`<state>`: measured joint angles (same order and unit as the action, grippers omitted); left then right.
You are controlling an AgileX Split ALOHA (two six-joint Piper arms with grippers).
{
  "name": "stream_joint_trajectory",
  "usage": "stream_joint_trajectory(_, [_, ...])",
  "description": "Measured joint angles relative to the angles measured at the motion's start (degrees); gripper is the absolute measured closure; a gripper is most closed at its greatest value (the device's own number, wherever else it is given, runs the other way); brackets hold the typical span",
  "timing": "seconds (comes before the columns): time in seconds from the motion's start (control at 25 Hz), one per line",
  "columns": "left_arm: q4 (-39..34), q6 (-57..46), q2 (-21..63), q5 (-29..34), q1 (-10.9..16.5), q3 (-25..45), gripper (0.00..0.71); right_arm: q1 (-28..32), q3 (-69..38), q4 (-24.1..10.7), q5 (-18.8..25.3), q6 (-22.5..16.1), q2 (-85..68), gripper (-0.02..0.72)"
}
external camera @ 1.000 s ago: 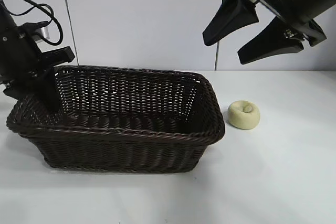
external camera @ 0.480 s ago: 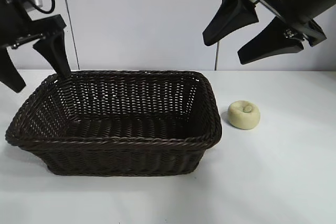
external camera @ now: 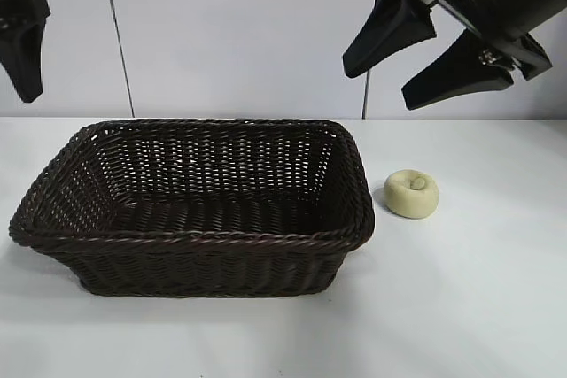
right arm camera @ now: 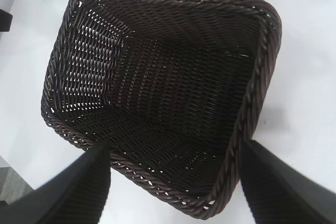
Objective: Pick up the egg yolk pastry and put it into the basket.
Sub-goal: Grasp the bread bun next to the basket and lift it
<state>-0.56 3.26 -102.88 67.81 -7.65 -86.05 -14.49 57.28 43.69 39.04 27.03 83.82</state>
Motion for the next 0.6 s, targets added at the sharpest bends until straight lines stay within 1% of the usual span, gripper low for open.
stream_joint_trajectory(0.08, [-1.83, -0.63, 0.00, 0.23, 0.30, 0.00, 0.079, 0.00, 0.00, -0.55, 0.00, 0.00, 0.00, 0.200])
stream_joint_trajectory(0.16, [-2.24, -1.25, 0.00, 1.00, 1.32, 0.00, 0.079, 0.00, 0.00, -0.81, 0.00, -0.19, 0.00, 0.200])
stream_joint_trajectory(0.36, [-2.73, -1.78, 0.62, 2.23, 4.94, 0.00, 0.079, 0.00, 0.00, -0.91, 0.00, -0.39, 0.00, 0.200])
stream_joint_trajectory(0.6, [-2.40, -1.85, 6.25, 2.51, 5.29, 0.96, 0.079, 0.00, 0.00, -0.91, 0.00, -0.44, 0.00, 0.200])
